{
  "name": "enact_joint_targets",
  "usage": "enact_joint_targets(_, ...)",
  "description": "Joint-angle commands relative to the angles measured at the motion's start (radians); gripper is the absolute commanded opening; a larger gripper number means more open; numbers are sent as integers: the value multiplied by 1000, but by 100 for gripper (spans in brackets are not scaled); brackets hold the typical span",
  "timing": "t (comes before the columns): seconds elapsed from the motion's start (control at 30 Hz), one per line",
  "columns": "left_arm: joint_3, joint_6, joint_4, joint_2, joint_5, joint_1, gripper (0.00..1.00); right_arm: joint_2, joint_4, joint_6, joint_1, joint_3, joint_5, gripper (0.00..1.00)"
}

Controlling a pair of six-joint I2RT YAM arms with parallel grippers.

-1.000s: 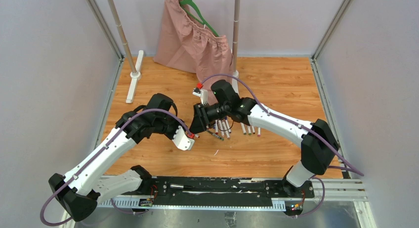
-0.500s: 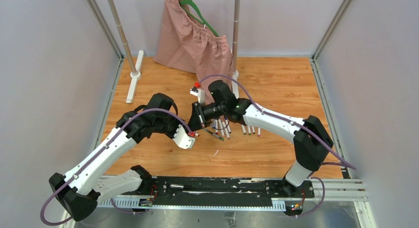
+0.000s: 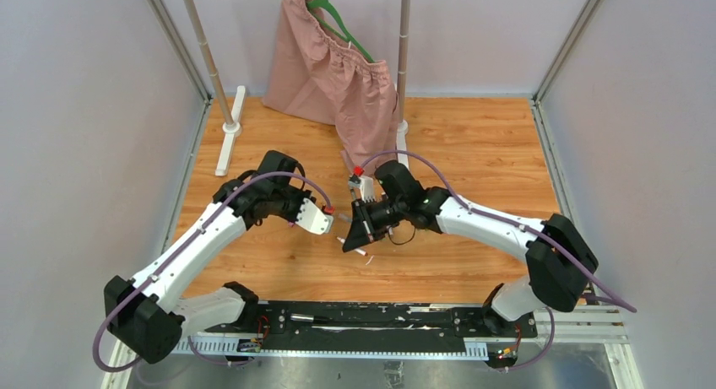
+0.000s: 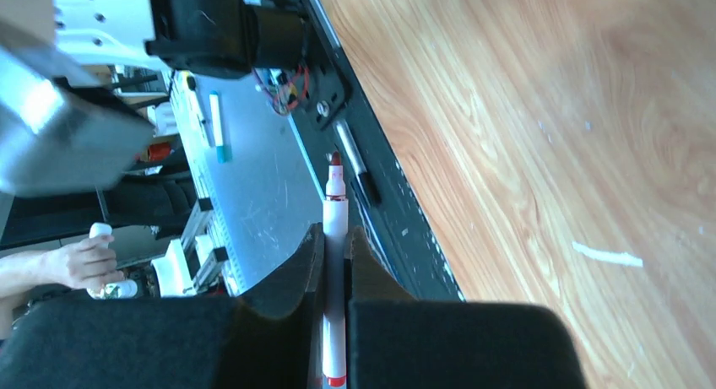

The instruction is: Open the pen caps

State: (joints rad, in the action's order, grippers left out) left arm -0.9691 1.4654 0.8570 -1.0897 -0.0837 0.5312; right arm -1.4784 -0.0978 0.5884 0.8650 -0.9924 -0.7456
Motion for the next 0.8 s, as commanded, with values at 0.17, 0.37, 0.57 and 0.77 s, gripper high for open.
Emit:
enact_joint_targets(0.17,56,-77,-116,-74,82,-36,0,124,-266,-186,-87,21,261,0)
enact_joint_targets(0.37,-3,-336,-153,-276,52,-47,0,130,-212,-219,-129,89,794,0)
enact_joint_targets(0.57,-43,-451,-208,-433,4,-76,0,-10,-106,-243,-181,112,902,0)
enact_joint_targets(0.77,-54,-493,-243,-513,-15,-102,0,-89,-25,-252,-204,140,958,3)
